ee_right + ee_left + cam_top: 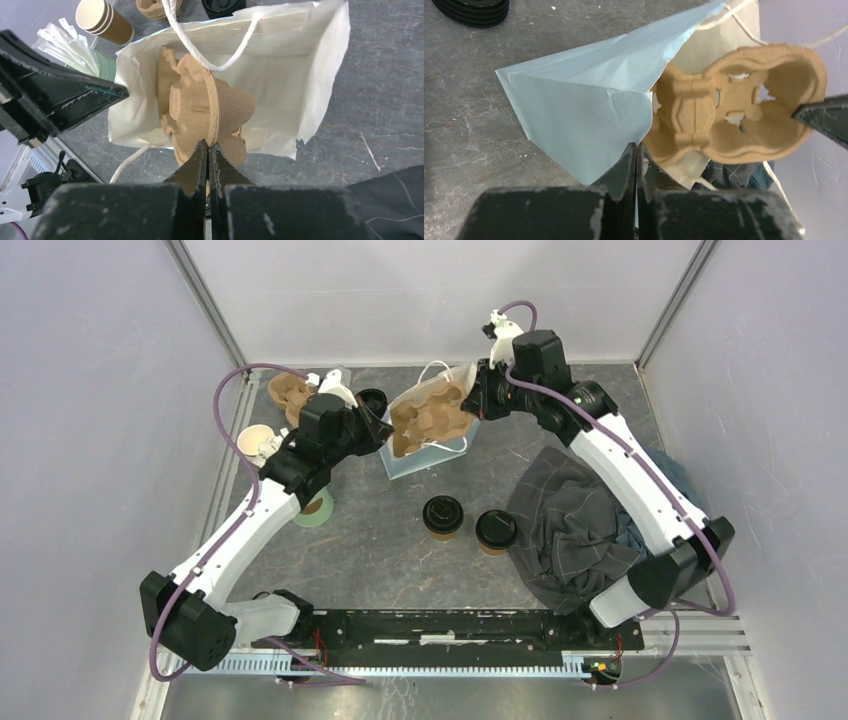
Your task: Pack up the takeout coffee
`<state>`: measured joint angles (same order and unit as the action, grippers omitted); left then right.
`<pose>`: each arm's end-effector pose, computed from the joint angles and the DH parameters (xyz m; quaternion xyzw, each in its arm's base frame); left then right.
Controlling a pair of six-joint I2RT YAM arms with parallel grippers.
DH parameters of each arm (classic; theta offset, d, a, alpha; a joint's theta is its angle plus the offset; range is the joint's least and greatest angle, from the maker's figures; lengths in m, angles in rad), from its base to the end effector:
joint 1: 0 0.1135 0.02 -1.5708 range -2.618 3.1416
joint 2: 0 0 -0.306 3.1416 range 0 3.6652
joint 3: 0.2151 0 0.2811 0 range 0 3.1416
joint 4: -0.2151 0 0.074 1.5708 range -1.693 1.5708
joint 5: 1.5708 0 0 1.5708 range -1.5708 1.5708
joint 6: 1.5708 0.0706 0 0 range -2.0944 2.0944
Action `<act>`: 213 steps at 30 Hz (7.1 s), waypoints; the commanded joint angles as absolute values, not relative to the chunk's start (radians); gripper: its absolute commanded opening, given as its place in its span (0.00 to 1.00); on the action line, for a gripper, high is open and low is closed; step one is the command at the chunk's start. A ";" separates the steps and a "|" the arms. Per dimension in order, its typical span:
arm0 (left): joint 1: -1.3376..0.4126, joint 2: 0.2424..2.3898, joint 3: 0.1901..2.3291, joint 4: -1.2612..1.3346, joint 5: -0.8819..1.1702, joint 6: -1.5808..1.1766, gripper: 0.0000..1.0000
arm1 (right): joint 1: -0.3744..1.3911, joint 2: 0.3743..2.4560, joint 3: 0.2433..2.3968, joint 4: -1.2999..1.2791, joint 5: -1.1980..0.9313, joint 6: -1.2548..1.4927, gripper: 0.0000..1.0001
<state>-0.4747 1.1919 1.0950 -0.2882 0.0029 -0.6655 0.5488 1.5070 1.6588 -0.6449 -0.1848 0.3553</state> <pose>0.2845 -0.1464 0.3766 -0.0782 0.8257 -0.3026 0.4697 0.3253 0.2141 0.4518 -0.1297 0.8461 0.2944 0.4250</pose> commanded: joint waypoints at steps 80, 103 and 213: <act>-0.443 1.595 1.633 -0.692 0.124 -0.576 0.42 | 0.358 1.690 1.714 -0.668 -0.381 0.486 0.00; -0.443 1.603 1.676 -0.756 0.073 -0.525 0.58 | 0.346 1.591 2.027 -0.981 -0.117 0.243 0.72; -0.419 1.558 1.787 -0.873 0.050 -0.503 0.87 | 0.627 1.078 1.182 -0.830 -0.072 0.196 0.93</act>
